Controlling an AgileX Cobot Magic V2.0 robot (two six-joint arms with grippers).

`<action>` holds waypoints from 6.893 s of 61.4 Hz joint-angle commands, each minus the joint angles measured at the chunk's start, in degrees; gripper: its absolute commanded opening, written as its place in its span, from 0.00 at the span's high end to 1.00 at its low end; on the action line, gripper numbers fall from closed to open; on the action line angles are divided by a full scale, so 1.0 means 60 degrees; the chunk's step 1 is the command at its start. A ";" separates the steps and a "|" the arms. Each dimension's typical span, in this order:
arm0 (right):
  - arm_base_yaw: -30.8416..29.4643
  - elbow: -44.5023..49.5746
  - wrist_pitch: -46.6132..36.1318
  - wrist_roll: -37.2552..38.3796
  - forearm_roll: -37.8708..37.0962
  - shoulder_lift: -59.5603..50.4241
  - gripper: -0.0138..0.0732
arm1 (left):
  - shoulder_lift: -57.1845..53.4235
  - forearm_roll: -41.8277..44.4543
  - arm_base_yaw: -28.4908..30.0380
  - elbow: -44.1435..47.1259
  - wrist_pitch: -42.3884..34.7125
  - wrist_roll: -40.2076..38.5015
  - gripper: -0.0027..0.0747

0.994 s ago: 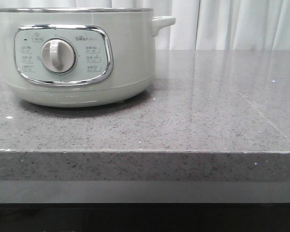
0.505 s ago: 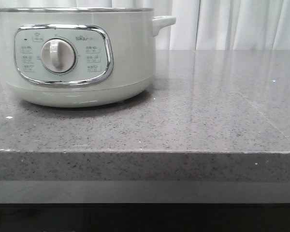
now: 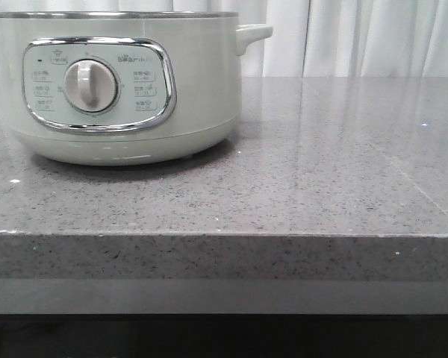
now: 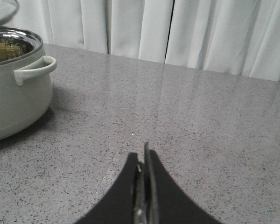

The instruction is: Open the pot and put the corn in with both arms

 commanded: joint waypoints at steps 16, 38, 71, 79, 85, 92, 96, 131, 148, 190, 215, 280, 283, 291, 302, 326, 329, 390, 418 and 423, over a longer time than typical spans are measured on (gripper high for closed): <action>-0.0004 -0.0241 -0.0735 -0.0082 0.0054 0.0043 0.92 | 0.0395 -0.0457 -0.0044 -0.1019 -0.0796 0.0021 0.64; -0.0004 -0.0241 -0.0754 -0.0082 0.0054 0.0042 0.92 | 0.0395 -0.0477 -0.0044 -0.1019 -0.0441 0.0021 0.64; -0.0004 -0.0241 -0.0789 -0.0082 0.0054 0.0042 0.92 | 0.0539 -0.0496 -0.0044 -0.1019 -0.0666 0.0021 0.64; -0.0004 -0.0241 -0.0811 -0.0082 0.0054 0.0042 0.92 | 0.0636 -0.0520 -0.0044 -0.1019 -0.0534 0.0021 0.64; -0.0004 -0.0241 -0.0811 -0.0082 0.0054 0.0042 0.92 | 0.0636 -0.0520 -0.0044 -0.1019 -0.0471 0.0021 0.64; -0.0004 -0.0241 -0.0818 -0.0082 0.0054 0.0042 0.92 | 0.0636 -0.0520 -0.0044 -0.1019 -0.0327 0.0021 0.64; -0.0004 -0.0241 -0.0821 -0.0082 0.0054 0.0042 0.92 | 0.0636 -0.0520 -0.0044 -0.1019 -0.0262 0.0021 0.64; -0.0004 -0.0241 -0.0821 -0.0082 0.0054 0.0042 0.92 | 0.0618 -0.0502 -0.0024 -0.1424 -0.0128 0.0021 0.33; -0.0004 -0.0241 -0.0821 -0.0082 0.0054 0.0042 0.92 | -0.0091 -0.0481 -0.0024 -0.1963 0.0140 0.0021 0.45; -0.0004 -0.0241 -0.0821 -0.0082 0.0054 0.0042 0.92 | -0.5640 -0.0518 -0.0024 0.5007 -0.4145 0.0410 0.99; -0.0004 -0.0241 -0.0811 -0.0082 0.0054 0.0042 0.92 | -1.0241 -0.0518 -0.0024 1.0665 -0.7318 0.0410 0.99; -0.0004 -0.0241 -0.0811 -0.0082 0.0054 0.0042 0.92 | -1.3395 0.0897 0.0253 1.3490 -0.7901 -0.0865 0.99; -0.0004 -0.0241 -0.0811 -0.0082 0.0054 0.0042 0.92 | -1.3637 0.0952 0.0502 1.3791 -0.7970 -0.1059 0.99; -0.0004 -0.0241 -0.0811 -0.0082 0.0054 0.0042 0.92 | -1.4374 0.0813 0.1460 1.4663 -0.7952 -0.1075 0.99; -0.0004 -0.0241 -0.0811 -0.0082 0.0054 0.0042 0.92 | -1.5066 0.0733 0.2522 1.5768 -0.7952 -0.1075 0.99; -0.0004 -0.0241 -0.0811 -0.0082 0.0054 0.0042 0.92 | -1.5379 0.0567 0.2904 1.6965 -0.8188 -0.1075 0.99; -0.0004 -0.0241 -0.0815 -0.0082 0.0054 0.0042 0.92 | -1.5379 0.0567 0.2947 1.6956 -0.8006 -0.1075 0.99; -0.0004 -0.0241 -0.0809 -0.0082 0.0054 0.0042 0.92 | -1.5360 0.0567 0.3535 1.6956 -0.8005 -0.1075 0.99; -0.0087 0.0372 -0.1610 0.0013 -0.0573 0.0023 0.92 | -1.5360 0.0567 0.3535 1.6956 -0.8005 -0.1075 0.99; -0.0345 0.1074 -0.2125 0.0395 -0.0979 -0.0256 0.92 | -1.5360 0.0567 0.3535 1.6956 -0.8005 -0.1075 0.99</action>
